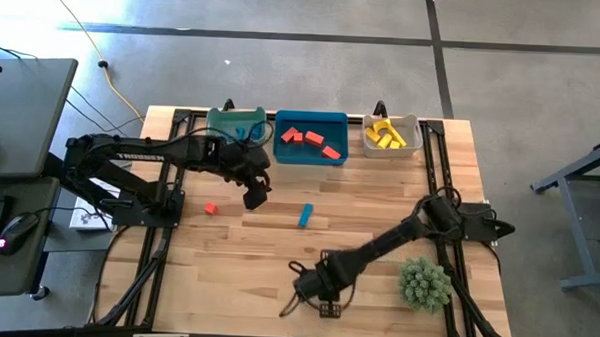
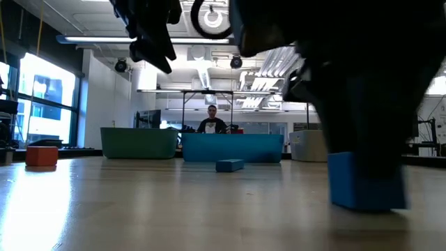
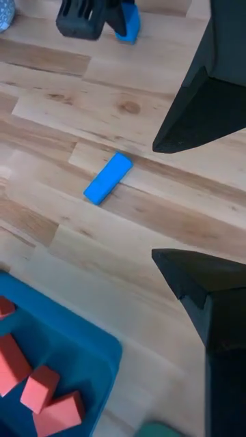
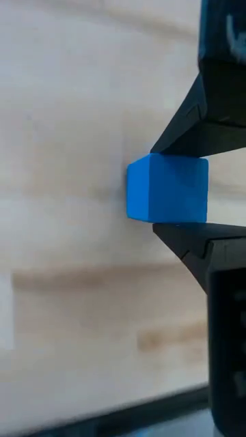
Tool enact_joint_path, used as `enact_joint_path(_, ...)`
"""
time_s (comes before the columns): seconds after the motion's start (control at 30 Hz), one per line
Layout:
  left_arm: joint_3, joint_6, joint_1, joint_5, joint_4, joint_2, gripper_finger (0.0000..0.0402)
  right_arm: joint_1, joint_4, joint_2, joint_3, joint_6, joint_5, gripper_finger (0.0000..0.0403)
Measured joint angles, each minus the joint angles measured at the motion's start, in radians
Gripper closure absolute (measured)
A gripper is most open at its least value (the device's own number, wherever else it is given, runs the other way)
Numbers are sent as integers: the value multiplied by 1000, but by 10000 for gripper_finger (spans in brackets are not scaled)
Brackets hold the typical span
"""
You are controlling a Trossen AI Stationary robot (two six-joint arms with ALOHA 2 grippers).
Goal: Sort & place blocks by color
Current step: Put the blue block into the green bin
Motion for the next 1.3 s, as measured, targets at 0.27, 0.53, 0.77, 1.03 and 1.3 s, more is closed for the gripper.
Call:
enact_joint_path(0.27,0,169,187,87,0,0,172,-133,-55,-36,-1,-104,27,303)
enact_joint_path(0.53,0,296,371,195,15,0,172,-284,-58,-116,-1,-171,88,303)
enact_joint_path(0.77,0,401,467,304,37,0,172,-411,-32,-178,-1,-224,124,303)
enact_joint_path(1.03,0,483,517,374,121,0,172,-552,42,-258,-1,-333,120,303)
enact_joint_path(1.3,0,501,522,375,238,0,172,-718,129,-326,-1,-480,20,303)
